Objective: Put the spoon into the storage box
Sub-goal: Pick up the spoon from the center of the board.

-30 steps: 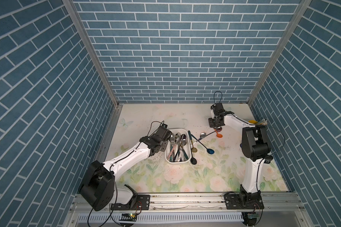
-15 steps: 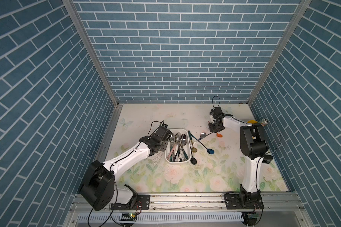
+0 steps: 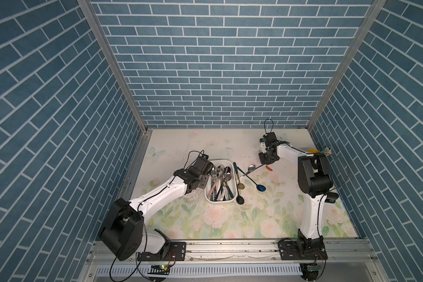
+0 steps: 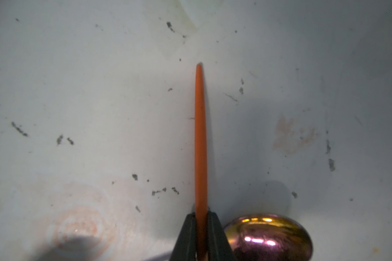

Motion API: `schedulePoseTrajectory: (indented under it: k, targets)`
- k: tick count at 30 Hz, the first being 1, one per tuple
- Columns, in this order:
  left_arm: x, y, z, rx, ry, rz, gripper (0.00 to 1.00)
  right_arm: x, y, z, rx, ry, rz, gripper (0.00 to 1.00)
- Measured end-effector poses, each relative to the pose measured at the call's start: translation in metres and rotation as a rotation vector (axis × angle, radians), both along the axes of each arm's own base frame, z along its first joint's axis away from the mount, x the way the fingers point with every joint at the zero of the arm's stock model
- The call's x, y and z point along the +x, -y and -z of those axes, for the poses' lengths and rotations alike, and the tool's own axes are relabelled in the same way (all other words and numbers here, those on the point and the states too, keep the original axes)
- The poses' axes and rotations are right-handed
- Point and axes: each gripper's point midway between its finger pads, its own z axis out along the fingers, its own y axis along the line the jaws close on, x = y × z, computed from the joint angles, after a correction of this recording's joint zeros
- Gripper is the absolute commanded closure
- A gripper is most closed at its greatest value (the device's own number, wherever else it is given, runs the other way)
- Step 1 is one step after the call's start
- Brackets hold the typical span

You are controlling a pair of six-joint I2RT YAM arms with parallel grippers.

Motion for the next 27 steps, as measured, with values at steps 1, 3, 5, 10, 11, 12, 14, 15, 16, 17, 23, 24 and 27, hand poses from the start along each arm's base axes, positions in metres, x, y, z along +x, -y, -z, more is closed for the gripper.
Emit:
schedulePoseTrajectory:
  k: [1,3,5,10,11,12,14,15,16,17,23,24,27]
  targets:
    - [0.0,0.0,0.0,0.0,0.0,0.001,0.41,0.0,0.0,0.0,0.002,0.0,-0.003,0.92]
    - [0.0,0.0,0.0,-0.001,-0.001,0.003,0.41,0.0,-0.001,0.0,0.005,0.0,-0.005,0.94]
    - [0.0,0.001,0.0,-0.001,-0.003,0.005,0.41,0.001,-0.001,0.0,0.008,-0.001,-0.006,0.96]
    - [-0.001,0.003,0.001,-0.002,-0.007,0.025,0.41,0.001,-0.001,0.0,0.011,-0.002,-0.019,0.98]
    - [-0.001,0.003,0.0,0.0,-0.006,0.031,0.41,0.001,-0.002,0.0,0.012,-0.002,-0.022,0.98]
    - [0.0,0.004,0.0,0.0,-0.005,0.035,0.41,0.001,-0.002,0.0,0.012,-0.001,-0.024,0.98]
    - [0.001,0.005,-0.001,0.003,0.002,0.05,0.41,0.001,-0.002,-0.001,0.013,0.0,-0.028,0.99]
    - [0.001,0.006,-0.002,0.003,0.005,0.056,0.41,0.001,-0.003,-0.001,0.013,0.001,-0.031,0.98]
    - [0.002,0.006,-0.003,0.003,0.012,0.065,0.41,0.0,-0.003,-0.002,0.015,0.001,-0.033,0.99]
    - [0.003,0.007,-0.005,0.001,0.02,0.075,0.41,-0.001,-0.004,-0.003,0.019,0.0,-0.035,0.99]
    - [0.005,0.013,-0.022,-0.012,0.104,0.148,0.38,-0.017,-0.012,-0.011,0.043,-0.024,-0.063,0.99]
    - [0.005,0.014,-0.025,-0.01,0.124,0.166,0.38,-0.022,-0.016,-0.016,0.046,-0.023,-0.074,0.99]
    - [0.002,0.02,-0.032,0.005,0.187,0.232,0.37,-0.037,-0.034,-0.03,0.058,-0.018,-0.121,0.99]
